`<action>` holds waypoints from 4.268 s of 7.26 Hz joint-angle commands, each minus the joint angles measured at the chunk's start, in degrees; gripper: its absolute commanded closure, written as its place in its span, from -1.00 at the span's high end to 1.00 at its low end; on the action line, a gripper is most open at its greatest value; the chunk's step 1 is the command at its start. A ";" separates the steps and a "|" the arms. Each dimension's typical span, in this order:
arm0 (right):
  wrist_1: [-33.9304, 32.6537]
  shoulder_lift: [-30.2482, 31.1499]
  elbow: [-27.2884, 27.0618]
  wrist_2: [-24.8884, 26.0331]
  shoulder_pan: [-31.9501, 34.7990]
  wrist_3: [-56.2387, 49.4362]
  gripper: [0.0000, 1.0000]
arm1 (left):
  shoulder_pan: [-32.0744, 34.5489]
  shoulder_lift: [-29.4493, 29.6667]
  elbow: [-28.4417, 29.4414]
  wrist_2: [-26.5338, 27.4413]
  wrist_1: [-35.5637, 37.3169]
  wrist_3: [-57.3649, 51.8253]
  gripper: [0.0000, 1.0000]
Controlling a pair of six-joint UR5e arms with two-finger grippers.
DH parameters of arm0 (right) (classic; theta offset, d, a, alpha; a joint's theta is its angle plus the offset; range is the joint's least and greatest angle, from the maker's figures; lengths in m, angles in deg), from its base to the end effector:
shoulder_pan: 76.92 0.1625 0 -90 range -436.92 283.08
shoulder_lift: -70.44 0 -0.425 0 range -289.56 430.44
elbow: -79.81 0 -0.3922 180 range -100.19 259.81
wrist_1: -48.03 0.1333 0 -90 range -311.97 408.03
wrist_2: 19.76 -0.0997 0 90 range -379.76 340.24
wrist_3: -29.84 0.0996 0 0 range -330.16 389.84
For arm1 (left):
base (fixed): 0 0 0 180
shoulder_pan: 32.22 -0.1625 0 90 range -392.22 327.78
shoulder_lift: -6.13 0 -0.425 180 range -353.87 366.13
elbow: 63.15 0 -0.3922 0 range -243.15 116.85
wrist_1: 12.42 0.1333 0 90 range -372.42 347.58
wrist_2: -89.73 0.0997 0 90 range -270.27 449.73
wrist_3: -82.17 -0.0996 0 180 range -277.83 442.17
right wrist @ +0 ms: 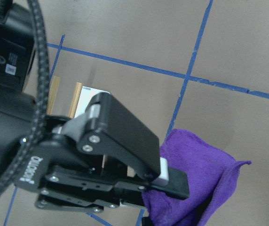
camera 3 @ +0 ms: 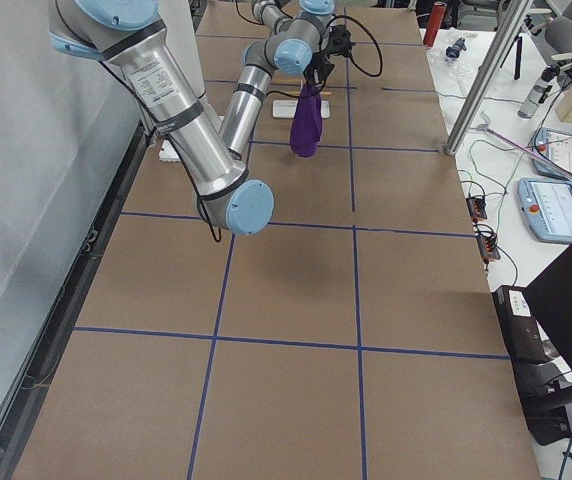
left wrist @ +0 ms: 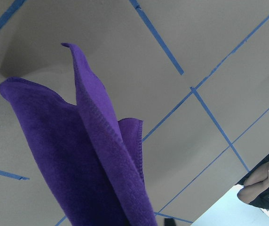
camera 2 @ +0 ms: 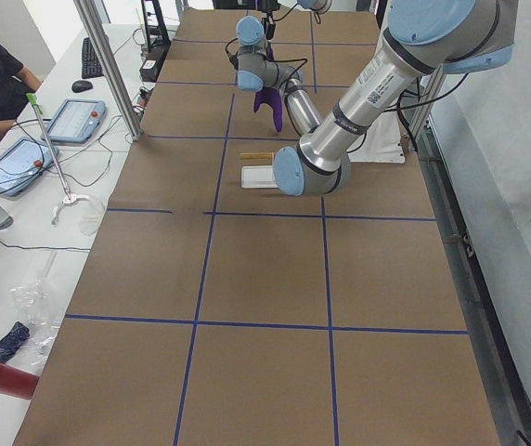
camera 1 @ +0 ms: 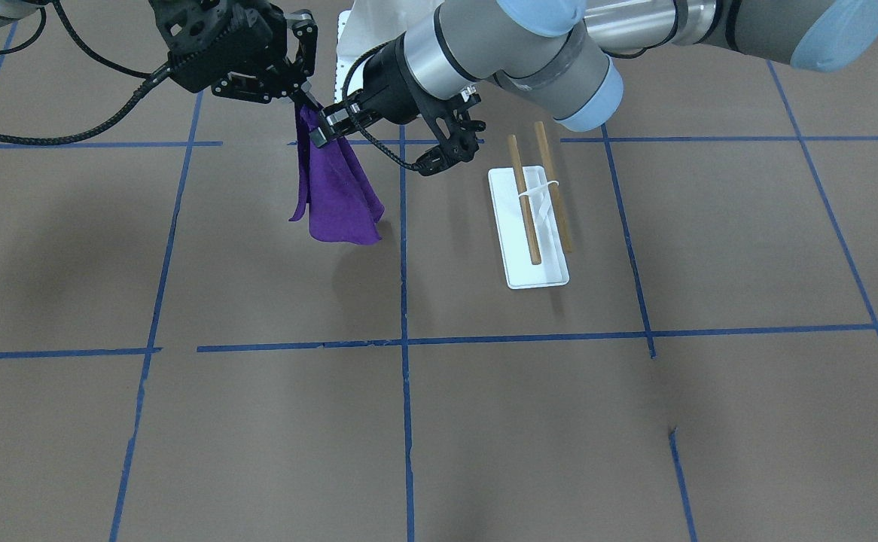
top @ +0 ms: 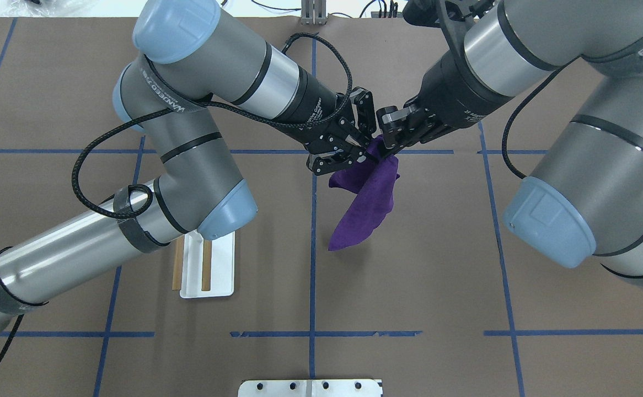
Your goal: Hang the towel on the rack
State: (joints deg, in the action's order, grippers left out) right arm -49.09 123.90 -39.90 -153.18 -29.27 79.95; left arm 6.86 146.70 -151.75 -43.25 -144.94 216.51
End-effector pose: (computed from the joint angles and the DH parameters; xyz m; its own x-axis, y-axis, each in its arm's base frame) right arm -0.3052 -0.4311 0.0965 0.3546 -0.3025 0.8848 0.1147 0.9532 0.2799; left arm 0.4669 -0.4634 0.0339 0.0310 -0.6839 -0.7289 -0.0645 0.7264 -0.6842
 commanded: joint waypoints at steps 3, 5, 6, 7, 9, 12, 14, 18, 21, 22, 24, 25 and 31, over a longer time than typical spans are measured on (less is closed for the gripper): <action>0.00 1.29 -1.65 3.43 0.43 -0.26 1.00 | 0.04 -0.29 -1.22 -0.09 -0.11 -0.31 -1.00; 0.00 7.33 -7.44 2.64 3.58 -0.36 1.00 | 0.30 -1.25 -2.80 -0.52 -0.11 -1.01 -1.00; 0.00 13.11 -9.73 2.64 5.60 -0.44 1.00 | 0.39 -8.57 -10.03 -0.70 -0.02 -9.11 -1.00; 0.09 18.39 -10.62 2.38 8.84 -2.71 1.00 | 0.56 -15.69 -15.76 -3.31 0.07 -17.02 -1.00; 0.00 28.76 -9.32 -0.15 17.70 -20.47 1.00 | 6.68 -20.65 -16.78 -9.65 0.07 -32.13 -1.00; 0.09 29.60 -4.83 -3.42 21.96 -27.34 1.00 | 15.38 -29.36 -15.91 -17.82 -0.02 -56.32 -1.00; 0.09 29.69 -4.22 -3.51 22.67 -28.66 1.00 | 17.16 -37.42 -15.82 -17.84 -0.02 -68.19 -1.00; 0.00 30.48 -4.21 -3.78 24.60 -30.23 1.00 | 17.62 -41.94 -15.21 -17.75 -0.02 -70.97 -1.00; -0.17 30.66 -4.13 -3.95 24.95 -30.33 1.00 | 17.18 -42.22 -13.19 -17.23 0.15 -70.89 0.16; -0.26 30.74 -4.13 -3.95 24.95 -30.33 1.00 | 17.26 -42.39 -11.36 -16.44 0.07 -70.97 0.99; 0.00 31.88 -3.17 -3.87 26.09 -30.41 1.00 | 17.87 -46.24 -10.99 -14.33 -1.94 -72.28 1.00; -0.17 32.76 -0.98 -3.86 28.97 -31.29 1.00 | 19.44 -48.43 -10.90 -11.28 -1.95 -78.82 1.00; -0.79 32.68 24.31 3.86 44.73 -61.95 1.00 | 47.19 -54.18 -4.74 1.56 17.89 -139.08 1.00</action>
State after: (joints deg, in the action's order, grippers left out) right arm -49.84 156.87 -20.73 -151.50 14.27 23.20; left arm 48.52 91.62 -156.34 -44.34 -137.76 89.53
